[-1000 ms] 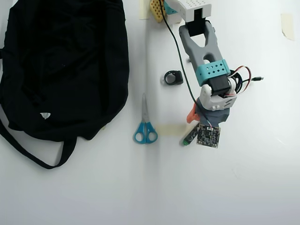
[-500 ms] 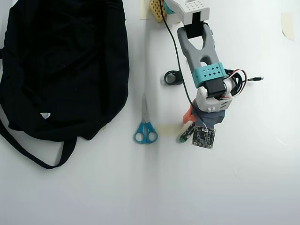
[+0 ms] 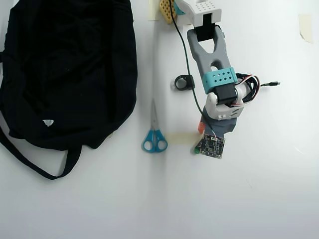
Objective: Put the green marker into the black bag
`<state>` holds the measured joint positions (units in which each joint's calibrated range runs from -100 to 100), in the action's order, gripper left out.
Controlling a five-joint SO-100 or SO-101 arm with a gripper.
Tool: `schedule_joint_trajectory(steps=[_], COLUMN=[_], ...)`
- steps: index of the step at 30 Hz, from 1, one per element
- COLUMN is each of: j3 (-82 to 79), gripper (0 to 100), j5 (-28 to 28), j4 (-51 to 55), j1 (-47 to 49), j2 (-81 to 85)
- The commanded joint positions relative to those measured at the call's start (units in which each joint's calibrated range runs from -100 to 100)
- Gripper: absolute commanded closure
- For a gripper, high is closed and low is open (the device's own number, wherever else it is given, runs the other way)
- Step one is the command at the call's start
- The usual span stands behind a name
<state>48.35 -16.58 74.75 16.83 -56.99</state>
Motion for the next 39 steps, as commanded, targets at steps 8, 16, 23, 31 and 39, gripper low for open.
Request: schedule_joint_trajectory(steps=[8, 16, 23, 31, 39], j3=[0.44, 1.16, 6.55, 22.36, 25.77], gripper=[98, 98, 98, 98, 98], j5=[0.01, 0.54, 0.64, 4.47, 5.78], j4=[0.35, 4.49, 10.52, 20.68, 24.56], j1=[0.08, 0.68, 1.2, 3.44, 5.61], j2=[0.07, 1.23, 3.3, 4.8, 4.38])
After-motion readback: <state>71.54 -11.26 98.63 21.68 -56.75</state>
